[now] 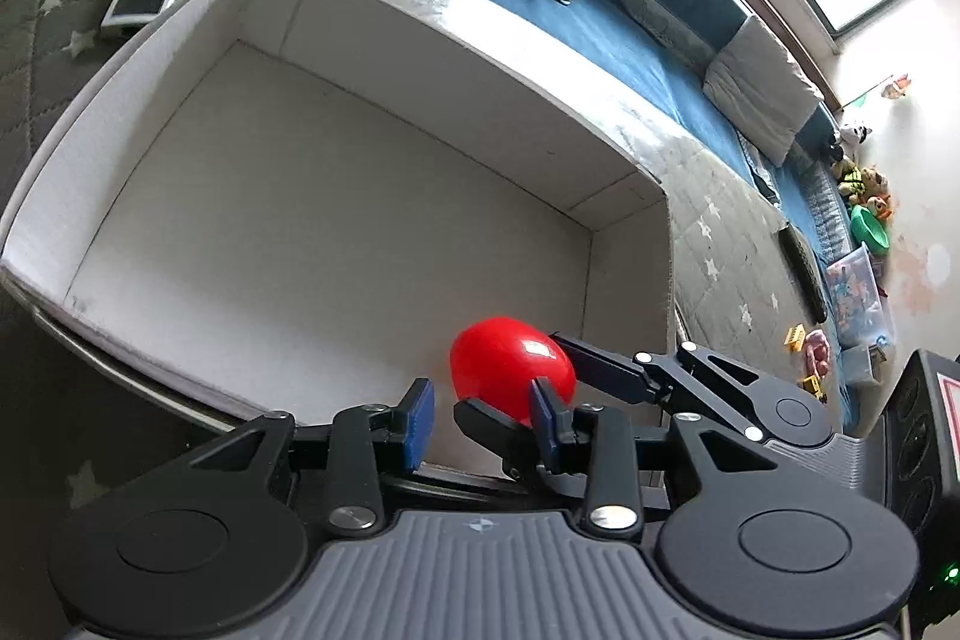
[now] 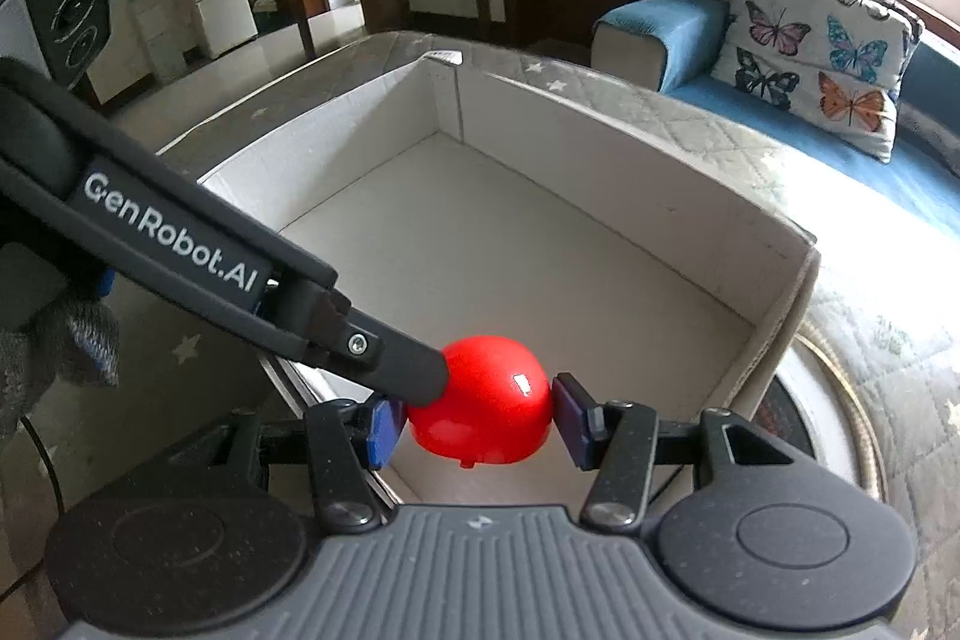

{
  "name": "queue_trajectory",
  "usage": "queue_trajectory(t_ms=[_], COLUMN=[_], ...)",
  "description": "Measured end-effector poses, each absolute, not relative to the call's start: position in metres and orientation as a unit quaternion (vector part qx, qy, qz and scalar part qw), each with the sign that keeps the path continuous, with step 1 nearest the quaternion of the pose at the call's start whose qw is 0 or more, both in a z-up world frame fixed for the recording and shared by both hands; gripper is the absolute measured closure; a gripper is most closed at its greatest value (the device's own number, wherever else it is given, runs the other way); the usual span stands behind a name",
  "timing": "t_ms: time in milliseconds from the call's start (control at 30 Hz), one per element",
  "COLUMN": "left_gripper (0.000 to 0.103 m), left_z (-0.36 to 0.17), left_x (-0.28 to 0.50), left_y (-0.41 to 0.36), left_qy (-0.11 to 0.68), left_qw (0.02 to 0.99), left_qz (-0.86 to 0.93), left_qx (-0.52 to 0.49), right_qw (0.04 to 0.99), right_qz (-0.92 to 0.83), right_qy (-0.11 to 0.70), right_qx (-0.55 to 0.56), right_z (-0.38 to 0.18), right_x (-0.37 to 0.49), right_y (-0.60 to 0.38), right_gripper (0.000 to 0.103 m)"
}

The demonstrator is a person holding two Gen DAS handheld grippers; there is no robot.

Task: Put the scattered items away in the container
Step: 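Carry the red ball with both grippers over the white box, then open both grippers to drop the red ball into the box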

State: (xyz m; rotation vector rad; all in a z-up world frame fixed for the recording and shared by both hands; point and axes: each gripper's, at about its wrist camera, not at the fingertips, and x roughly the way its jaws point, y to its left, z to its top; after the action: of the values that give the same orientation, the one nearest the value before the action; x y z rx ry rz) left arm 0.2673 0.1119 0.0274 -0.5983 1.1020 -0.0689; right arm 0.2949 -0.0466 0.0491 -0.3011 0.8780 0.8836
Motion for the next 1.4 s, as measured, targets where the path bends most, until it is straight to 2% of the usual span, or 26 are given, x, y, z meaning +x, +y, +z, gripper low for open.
queue_trajectory(t_ms=[900, 1400], left_gripper=[0.065, 0.065], left_z=[0.031, 0.037], left_x=[0.244, 0.232], left_y=[0.109, 0.118], left_qy=[0.497, 0.477], left_qw=[0.802, 0.821], left_qz=[-0.012, 0.000], left_qx=[-0.331, -0.313], right_qw=[0.836, 0.877], right_qz=[0.363, 0.315], right_qy=[0.388, 0.349], right_qx=[-0.135, -0.100], right_z=[0.068, 0.091], right_x=[0.279, 0.267], right_y=[-0.079, -0.110], right_gripper=[0.049, 0.049])
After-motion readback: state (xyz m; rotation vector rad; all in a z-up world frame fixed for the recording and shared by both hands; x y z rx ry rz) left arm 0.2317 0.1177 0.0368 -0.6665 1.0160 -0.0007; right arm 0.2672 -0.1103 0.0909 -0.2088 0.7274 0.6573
